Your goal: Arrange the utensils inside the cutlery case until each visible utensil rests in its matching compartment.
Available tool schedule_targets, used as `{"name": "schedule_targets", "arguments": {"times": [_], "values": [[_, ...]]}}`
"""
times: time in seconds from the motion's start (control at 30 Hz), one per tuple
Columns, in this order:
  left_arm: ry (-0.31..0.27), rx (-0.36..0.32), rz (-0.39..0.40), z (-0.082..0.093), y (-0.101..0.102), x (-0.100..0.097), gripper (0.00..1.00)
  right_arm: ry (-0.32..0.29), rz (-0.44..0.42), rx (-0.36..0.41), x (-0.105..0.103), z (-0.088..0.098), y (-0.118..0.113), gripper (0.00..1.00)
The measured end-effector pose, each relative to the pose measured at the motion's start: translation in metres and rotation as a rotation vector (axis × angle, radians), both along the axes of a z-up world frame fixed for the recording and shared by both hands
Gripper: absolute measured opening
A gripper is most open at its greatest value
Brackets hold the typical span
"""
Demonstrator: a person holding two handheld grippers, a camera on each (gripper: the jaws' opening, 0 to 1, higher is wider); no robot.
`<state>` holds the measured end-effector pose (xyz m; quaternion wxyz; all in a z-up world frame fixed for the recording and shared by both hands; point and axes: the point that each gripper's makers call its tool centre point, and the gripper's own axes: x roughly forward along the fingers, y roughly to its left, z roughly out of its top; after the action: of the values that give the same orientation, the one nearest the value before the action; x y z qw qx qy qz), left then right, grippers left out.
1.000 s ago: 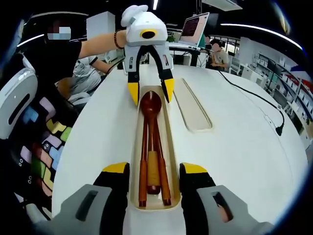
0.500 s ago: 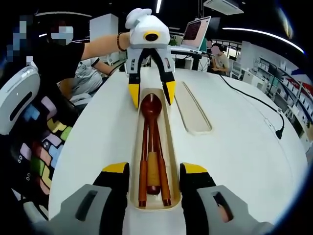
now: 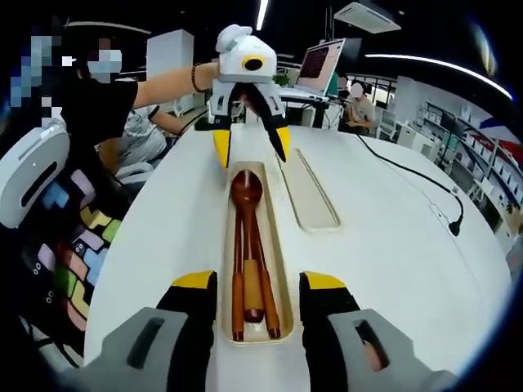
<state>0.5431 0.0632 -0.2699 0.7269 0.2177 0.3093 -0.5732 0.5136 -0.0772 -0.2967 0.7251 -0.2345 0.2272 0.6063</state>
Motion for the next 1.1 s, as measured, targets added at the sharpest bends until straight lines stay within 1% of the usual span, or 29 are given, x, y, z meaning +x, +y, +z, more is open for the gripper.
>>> {"name": "schedule_targets", "arguments": {"times": [0.03, 0.07, 0.1, 0.17, 0.23, 0.27, 0.33, 0.43, 0.53, 0.57, 0.6, 0.63, 0.67, 0.7, 0.73, 0.77, 0.8, 0.87, 0.97, 1.03, 1.1], "values": [[0.007, -0.010, 0.027, 0.004, 0.004, 0.004, 0.52, -0.001, 0.000, 0.011, 0.001, 0.003, 0.001, 0.40], [0.014, -0.017, 0.054, 0.007, 0.008, 0.007, 0.51, -0.009, -0.001, 0.044, 0.002, 0.008, 0.005, 0.39], [0.019, -0.021, 0.078, 0.008, 0.010, 0.009, 0.51, 0.007, -0.007, 0.101, 0.002, 0.016, 0.011, 0.38], [0.043, -0.032, 0.129, 0.012, 0.019, 0.016, 0.50, 0.041, -0.021, 0.146, 0.003, 0.023, 0.015, 0.37], [0.055, -0.043, 0.200, 0.014, 0.029, 0.025, 0.49, 0.029, -0.036, 0.158, 0.009, 0.027, 0.016, 0.35], [0.066, -0.040, 0.228, 0.013, 0.035, 0.028, 0.48, 0.014, -0.038, 0.154, 0.011, 0.027, 0.017, 0.34], [0.079, -0.048, 0.271, 0.012, 0.042, 0.031, 0.48, 0.004, -0.043, 0.152, 0.013, 0.029, 0.020, 0.33], [0.098, -0.060, 0.328, 0.010, 0.052, 0.038, 0.47, 0.006, -0.048, 0.155, 0.016, 0.031, 0.024, 0.33], [0.130, -0.059, 0.386, 0.005, 0.061, 0.042, 0.48, 0.009, -0.059, 0.148, 0.020, 0.031, 0.029, 0.32], [0.151, -0.055, 0.418, 0.003, 0.066, 0.045, 0.48, 0.019, -0.070, 0.151, 0.022, 0.031, 0.030, 0.32], [0.164, -0.053, 0.436, 0.002, 0.070, 0.046, 0.48, 0.032, -0.080, 0.159, 0.025, 0.031, 0.032, 0.31], [0.182, -0.049, 0.456, 0.000, 0.074, 0.048, 0.48, 0.060, -0.111, 0.173, 0.028, 0.030, 0.033, 0.30], [0.206, -0.050, 0.497, -0.002, 0.078, 0.051, 0.48, 0.097, -0.159, 0.182, 0.033, 0.028, 0.034, 0.30], [0.227, -0.060, 0.537, -0.003, 0.081, 0.055, 0.49, 0.117, -0.187, 0.176, 0.036, 0.026, 0.033, 0.29], [0.249, -0.063, 0.543, -0.005, 0.084, 0.056, 0.51, 0.130, -0.216, 0.179, 0.043, 0.024, 0.033, 0.29], [0.264, -0.054, 0.566, -0.007, 0.087, 0.057, 0.52, 0.145, -0.245, 0.192, 0.048, 0.022, 0.034, 0.28], [0.269, -0.048, 0.572, -0.009, 0.090, 0.060, 0.51, 0.167, -0.265, 0.196, 0.053, 0.020, 0.034, 0.27], [0.291, -0.027, 0.600, -0.014, 0.097, 0.062, 0.50, 0.229, -0.313, 0.218, 0.059, 0.015, 0.038, 0.26], [0.328, -0.017, 0.643, -0.019, 0.106, 0.067, 0.49, 0.277, -0.341, 0.210, 0.067, 0.008, 0.040, 0.25], [0.342, -0.022, 0.666, -0.021, 0.112, 0.071, 0.49, 0.293, -0.351, 0.194, 0.071, 0.003, 0.042, 0.25], [0.359, -0.030, 0.692, -0.023, 0.115, 0.074, 0.47, 0.340, -0.382, 0.192, 0.075, -0.001, 0.043, 0.24]]}}
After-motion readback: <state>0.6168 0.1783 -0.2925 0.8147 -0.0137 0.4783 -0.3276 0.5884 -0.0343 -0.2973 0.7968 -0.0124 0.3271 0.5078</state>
